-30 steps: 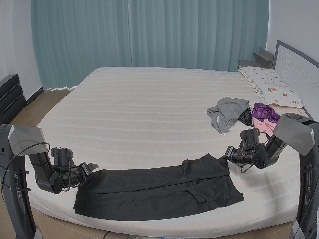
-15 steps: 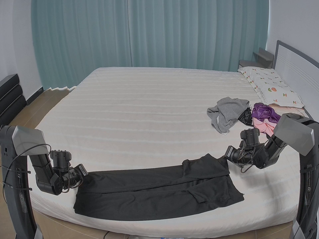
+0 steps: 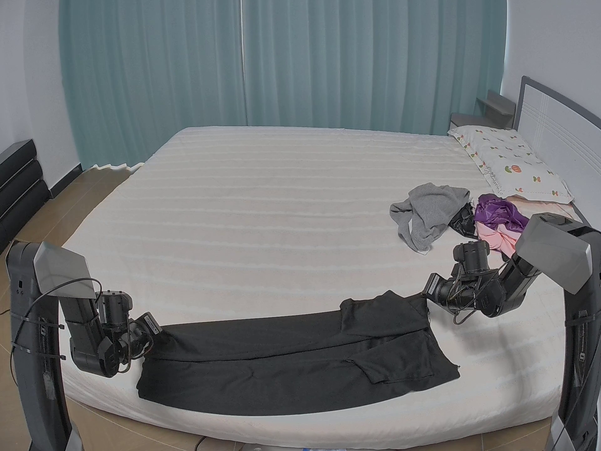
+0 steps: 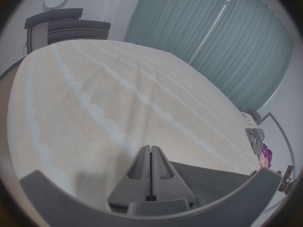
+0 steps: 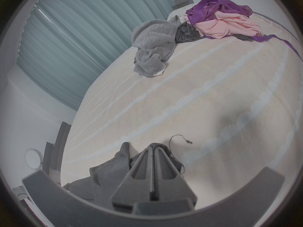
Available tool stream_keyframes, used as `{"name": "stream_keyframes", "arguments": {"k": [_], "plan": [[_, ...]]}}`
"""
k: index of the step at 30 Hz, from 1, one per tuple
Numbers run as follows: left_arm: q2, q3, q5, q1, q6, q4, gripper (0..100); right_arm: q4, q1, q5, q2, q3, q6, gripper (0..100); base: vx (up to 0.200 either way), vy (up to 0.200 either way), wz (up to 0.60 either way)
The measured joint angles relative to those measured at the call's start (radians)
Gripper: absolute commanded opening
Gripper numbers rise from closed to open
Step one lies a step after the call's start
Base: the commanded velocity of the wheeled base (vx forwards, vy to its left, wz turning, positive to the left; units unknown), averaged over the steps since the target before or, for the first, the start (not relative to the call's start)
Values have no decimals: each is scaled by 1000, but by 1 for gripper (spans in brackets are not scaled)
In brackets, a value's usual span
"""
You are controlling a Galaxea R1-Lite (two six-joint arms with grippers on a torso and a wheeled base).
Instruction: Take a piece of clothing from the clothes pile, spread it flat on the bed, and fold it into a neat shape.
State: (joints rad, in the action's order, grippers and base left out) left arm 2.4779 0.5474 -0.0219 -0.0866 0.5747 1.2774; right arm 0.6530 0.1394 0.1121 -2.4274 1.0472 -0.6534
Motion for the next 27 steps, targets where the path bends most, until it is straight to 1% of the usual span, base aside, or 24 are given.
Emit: {"name": "stream_keyframes", "arguments": {"k": [7,8,9,10,18,22,24,27], "plan": [[-2,-11,6,-3,9,2,0,6,-3,1,-4,5,15,0,0,0,0],[-3,-12,6,-4,9,2,100,7,-3,2,-5,5,19,0,0,0,0],[-4,-12,7,-4,9,2,100,8,-3,2,-6,5,21,0,0,0,0],[-4,-12,7,-4,11,2,100,8,-3,3,-7,5,21,100,0,0,0],[-10,-14,11,-4,22,6,100,6,-1,7,-8,1,27,100,0,0,0],[-20,-13,13,-9,58,1,100,17,-3,13,13,-9,28,100,0,0,0],[-29,-13,16,-15,82,-2,100,29,-3,32,32,-21,29,100,0,0,0],[-46,-11,43,-26,126,-4,100,56,-2,100,60,-54,39,100,0,0,0]]}}
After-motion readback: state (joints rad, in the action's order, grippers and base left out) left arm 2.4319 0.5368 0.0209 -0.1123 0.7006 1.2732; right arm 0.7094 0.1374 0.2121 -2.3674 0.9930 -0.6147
